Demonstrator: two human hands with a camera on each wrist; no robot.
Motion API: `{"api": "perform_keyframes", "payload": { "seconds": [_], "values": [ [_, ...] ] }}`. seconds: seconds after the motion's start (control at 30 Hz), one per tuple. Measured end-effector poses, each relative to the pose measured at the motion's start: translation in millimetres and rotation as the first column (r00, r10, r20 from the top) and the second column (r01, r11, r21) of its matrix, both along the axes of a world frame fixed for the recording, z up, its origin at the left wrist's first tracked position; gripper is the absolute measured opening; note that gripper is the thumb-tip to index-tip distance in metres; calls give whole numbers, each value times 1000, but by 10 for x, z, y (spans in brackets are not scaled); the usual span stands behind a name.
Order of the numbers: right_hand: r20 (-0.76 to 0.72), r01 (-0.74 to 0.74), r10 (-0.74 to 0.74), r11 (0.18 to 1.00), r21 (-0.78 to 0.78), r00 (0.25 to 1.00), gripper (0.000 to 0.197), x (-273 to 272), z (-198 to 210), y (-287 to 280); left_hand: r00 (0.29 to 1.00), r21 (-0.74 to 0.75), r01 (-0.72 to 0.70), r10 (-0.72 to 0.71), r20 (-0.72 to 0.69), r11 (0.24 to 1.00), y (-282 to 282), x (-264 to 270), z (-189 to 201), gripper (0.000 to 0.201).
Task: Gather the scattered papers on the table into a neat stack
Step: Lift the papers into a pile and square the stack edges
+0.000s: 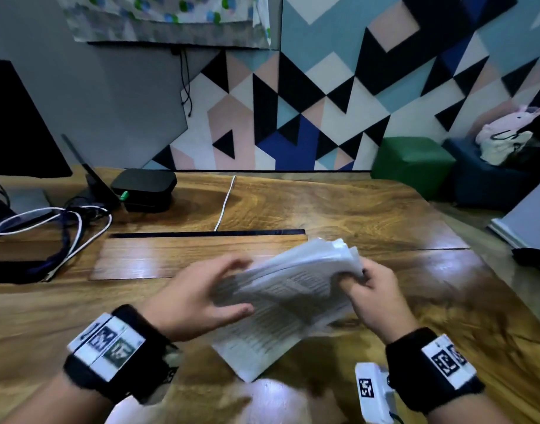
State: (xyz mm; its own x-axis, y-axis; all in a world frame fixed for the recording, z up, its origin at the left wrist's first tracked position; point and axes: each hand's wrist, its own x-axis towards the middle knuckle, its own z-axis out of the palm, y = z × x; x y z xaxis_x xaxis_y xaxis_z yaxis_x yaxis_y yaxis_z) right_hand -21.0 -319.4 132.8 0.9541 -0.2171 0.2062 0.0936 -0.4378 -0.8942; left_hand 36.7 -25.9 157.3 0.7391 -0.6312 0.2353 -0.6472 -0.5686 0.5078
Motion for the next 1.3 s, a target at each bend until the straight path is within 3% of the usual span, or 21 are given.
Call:
{"api": "perform_keyframes", "payload": {
  "seconds": [0.07, 0.13, 0.2, 0.27, 0.33, 0.4, 0.43, 0.47, 0.5, 0.53, 0.6, 0.73, 0.93, 1.0, 1.07, 1.17, 1.23, 1.3],
  "values": [
    [17, -62, 65, 989, -133, 998, 13, 4, 211, 36, 989, -138, 38, -58, -138, 990, -158, 43, -48, 21],
    [37, -58, 70, 960, -273, 997, 22, -20, 360, 33, 963, -342, -51, -45, -266, 938, -251, 39, -89, 21],
    [89, 11, 13, 964, -266, 996, 15, -29, 454, -81, 930, -512, -143, -63, -363, 847, -258, 16, -131, 21],
    [122, 51, -35, 990, -132, 992, 19, -61, 448, -258, 902, -641, -229, -89, -423, 733, -213, 8, -193, 10],
    [102, -16, -4, 981, 193, 995, 32, -93, 331, -364, 873, -717, -325, -97, -479, 617, -188, -19, -242, 13],
    [69, -91, 63, 806, 585, 996, 38, -118, 159, -296, 856, -744, -397, -77, -512, 538, -218, -52, -281, 14],
    [36, -86, 84, 735, 673, 996, 38, -115, 73, -221, 848, -752, -426, -69, -525, 503, -247, -75, -286, 15],
    [14, -72, 85, 721, 690, 996, 35, -108, 17, -132, 846, -759, -443, -58, -530, 478, -289, -97, -287, 16],
    [8, -43, 50, 770, 637, 999, 25, -98, -7, -44, 849, -763, -454, -36, -527, 460, -317, -116, -299, 18],
    [18, -5, -7, 828, 560, 1000, 15, -98, 8, 25, 858, -770, -455, -12, -514, 448, -347, -134, -302, 20],
    [83, 51, -102, 881, 470, 991, 21, -93, 52, 127, 873, -781, -453, 36, -486, 430, -360, -166, -328, 20],
    [119, 92, -169, 872, 481, 978, 28, -145, -78, 266, 848, -756, -507, 83, -523, 414, -333, -249, -540, 22],
    [59, 182, -235, 866, 467, 970, 35, -200, -485, 411, 736, -639, -659, 167, -656, 396, -525, -349, -913, 24],
    [74, 189, -251, 862, 470, 965, 38, -204, -477, 397, 752, -675, -647, 152, -641, 354, -492, -305, -908, 19],
    [104, 193, -263, 877, 441, 959, 29, -196, -514, 348, 780, -714, -616, 135, -611, 333, -438, -232, -882, 26],
    [93, 203, -269, 875, 439, 959, 19, -137, -573, 355, 764, -707, -635, 116, -635, 311, -529, -162, -839, 12],
    [86, 214, -275, 877, 431, 957, 31, -99, -542, 407, 754, -692, -647, 133, -643, 319, -619, -162, -841, 24],
    [120, 215, -291, 878, 427, 949, 36, -70, -448, 440, 806, -736, -587, 157, -571, 338, -647, -189, -796, 23]
  ]
}}
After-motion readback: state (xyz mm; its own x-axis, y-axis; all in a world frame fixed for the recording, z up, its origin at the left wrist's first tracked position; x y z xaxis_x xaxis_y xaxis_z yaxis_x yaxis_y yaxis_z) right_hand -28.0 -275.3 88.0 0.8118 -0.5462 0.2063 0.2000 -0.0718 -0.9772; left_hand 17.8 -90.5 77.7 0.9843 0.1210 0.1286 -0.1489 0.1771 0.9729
